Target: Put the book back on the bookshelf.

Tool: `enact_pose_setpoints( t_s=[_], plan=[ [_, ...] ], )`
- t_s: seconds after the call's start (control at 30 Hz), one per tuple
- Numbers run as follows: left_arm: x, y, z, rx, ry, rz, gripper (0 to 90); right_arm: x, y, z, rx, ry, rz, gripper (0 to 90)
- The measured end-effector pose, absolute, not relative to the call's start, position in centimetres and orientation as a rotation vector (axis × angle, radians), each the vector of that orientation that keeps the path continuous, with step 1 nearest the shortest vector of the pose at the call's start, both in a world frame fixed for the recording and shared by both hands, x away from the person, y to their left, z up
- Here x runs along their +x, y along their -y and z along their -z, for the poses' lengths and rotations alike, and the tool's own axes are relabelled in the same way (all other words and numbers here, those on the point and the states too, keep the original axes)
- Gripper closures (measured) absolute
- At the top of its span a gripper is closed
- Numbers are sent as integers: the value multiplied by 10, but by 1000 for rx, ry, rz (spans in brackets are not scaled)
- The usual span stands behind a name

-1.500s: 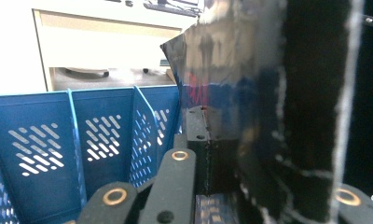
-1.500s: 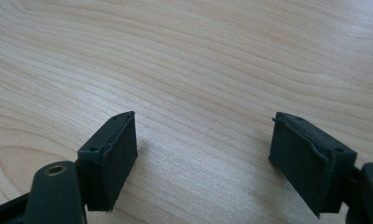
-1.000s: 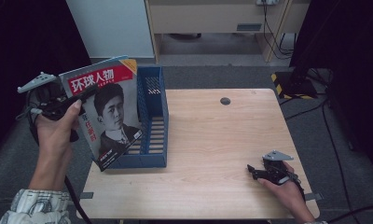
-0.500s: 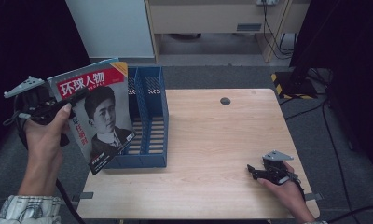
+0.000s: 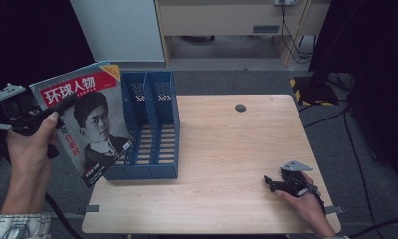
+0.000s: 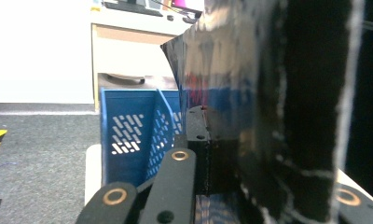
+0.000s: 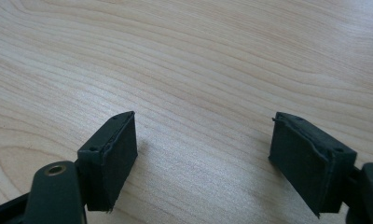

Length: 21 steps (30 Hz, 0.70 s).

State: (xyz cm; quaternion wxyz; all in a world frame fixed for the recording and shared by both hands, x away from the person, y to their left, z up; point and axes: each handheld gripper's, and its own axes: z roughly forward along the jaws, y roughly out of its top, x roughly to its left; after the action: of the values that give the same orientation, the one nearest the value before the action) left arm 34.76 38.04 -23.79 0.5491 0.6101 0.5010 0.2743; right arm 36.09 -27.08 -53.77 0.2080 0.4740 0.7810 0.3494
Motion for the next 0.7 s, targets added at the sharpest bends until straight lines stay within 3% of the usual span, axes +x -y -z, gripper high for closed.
enact_pose_setpoints(
  t_s=[0.7],
  plan=[
    [374, -404, 246, 1432, -1223, -717, 869, 361, 271, 538, 1318, -2176, -972, 232]
  ],
)
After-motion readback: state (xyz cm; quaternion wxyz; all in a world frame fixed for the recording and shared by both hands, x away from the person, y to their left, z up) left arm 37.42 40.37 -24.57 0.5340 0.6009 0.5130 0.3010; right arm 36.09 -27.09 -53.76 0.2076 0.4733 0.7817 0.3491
